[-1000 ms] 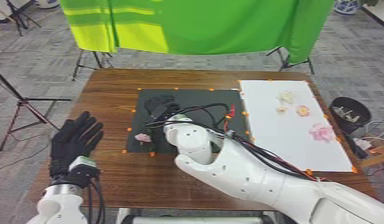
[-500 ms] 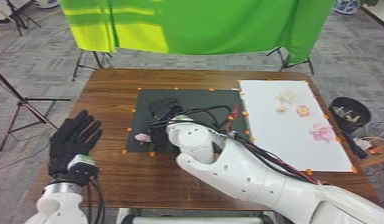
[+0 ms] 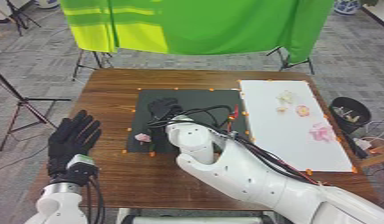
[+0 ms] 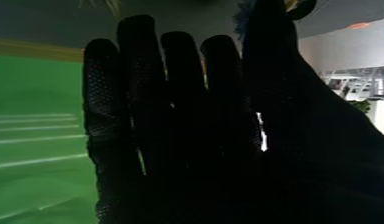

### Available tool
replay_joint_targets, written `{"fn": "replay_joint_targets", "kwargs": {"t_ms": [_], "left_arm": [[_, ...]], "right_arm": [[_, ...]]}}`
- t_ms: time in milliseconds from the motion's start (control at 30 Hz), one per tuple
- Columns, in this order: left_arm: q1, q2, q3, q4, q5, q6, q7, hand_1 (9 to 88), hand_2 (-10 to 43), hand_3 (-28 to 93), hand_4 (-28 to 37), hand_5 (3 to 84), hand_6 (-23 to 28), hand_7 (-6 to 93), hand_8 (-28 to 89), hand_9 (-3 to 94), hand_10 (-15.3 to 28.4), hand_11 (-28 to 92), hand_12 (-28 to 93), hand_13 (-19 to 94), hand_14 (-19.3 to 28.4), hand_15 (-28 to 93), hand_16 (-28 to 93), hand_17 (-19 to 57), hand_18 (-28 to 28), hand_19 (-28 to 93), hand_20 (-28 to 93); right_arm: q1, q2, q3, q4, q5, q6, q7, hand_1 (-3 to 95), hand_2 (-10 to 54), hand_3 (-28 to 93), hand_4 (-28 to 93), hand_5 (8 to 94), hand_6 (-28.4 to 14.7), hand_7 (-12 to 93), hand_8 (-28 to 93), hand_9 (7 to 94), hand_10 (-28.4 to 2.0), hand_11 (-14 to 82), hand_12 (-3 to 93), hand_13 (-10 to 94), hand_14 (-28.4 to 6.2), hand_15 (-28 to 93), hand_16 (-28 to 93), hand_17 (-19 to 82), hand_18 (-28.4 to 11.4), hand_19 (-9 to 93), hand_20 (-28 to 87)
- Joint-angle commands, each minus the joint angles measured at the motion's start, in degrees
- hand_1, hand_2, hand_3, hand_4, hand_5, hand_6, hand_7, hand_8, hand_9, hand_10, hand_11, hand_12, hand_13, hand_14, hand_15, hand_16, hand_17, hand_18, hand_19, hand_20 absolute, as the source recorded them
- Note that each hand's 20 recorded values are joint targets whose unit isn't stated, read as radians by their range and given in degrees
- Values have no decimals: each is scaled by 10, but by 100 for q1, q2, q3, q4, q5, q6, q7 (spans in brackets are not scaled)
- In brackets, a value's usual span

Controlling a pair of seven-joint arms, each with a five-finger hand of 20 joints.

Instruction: Arrange flowers

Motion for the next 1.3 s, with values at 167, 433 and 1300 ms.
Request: {"fn": "replay_joint_targets", "kwargs": {"t_ms": [167, 433, 1300], "left_arm": [[87, -39, -22, -26, -12, 40, 1, 317, 122, 702, -283, 429, 103, 169, -92, 349, 159, 318, 106, 257, 169, 462, -92, -63, 157, 393, 94], [112, -61, -35, -33, -25, 71, -12, 325, 121, 704, -283, 434, 104, 172, -93, 351, 159, 319, 105, 260, 170, 466, -92, -63, 157, 396, 94], [173, -135, -68, -37, -101, 111, -1, 317, 142, 704, -283, 439, 105, 171, -95, 354, 160, 320, 104, 263, 170, 470, -95, -64, 158, 399, 93]], "right_arm": [[165, 87, -65, -108, -70, 220, 90, 482, -95, 701, -283, 620, -24, 177, -129, 672, -141, 167, 160, 605, -118, 336, 184, 236, -205, 664, 220], [157, 152, -119, -156, -99, 457, 70, 543, -95, 557, -283, 663, -12, 267, -144, 691, -144, 201, 170, 609, -117, 352, 183, 241, -202, 663, 227], [-39, 400, -133, -367, -923, -138, -174, 880, -23, -282, 497, 755, -22, 318, 25, 685, -148, 137, 157, 578, -129, 310, 180, 227, -194, 602, 214]]}}
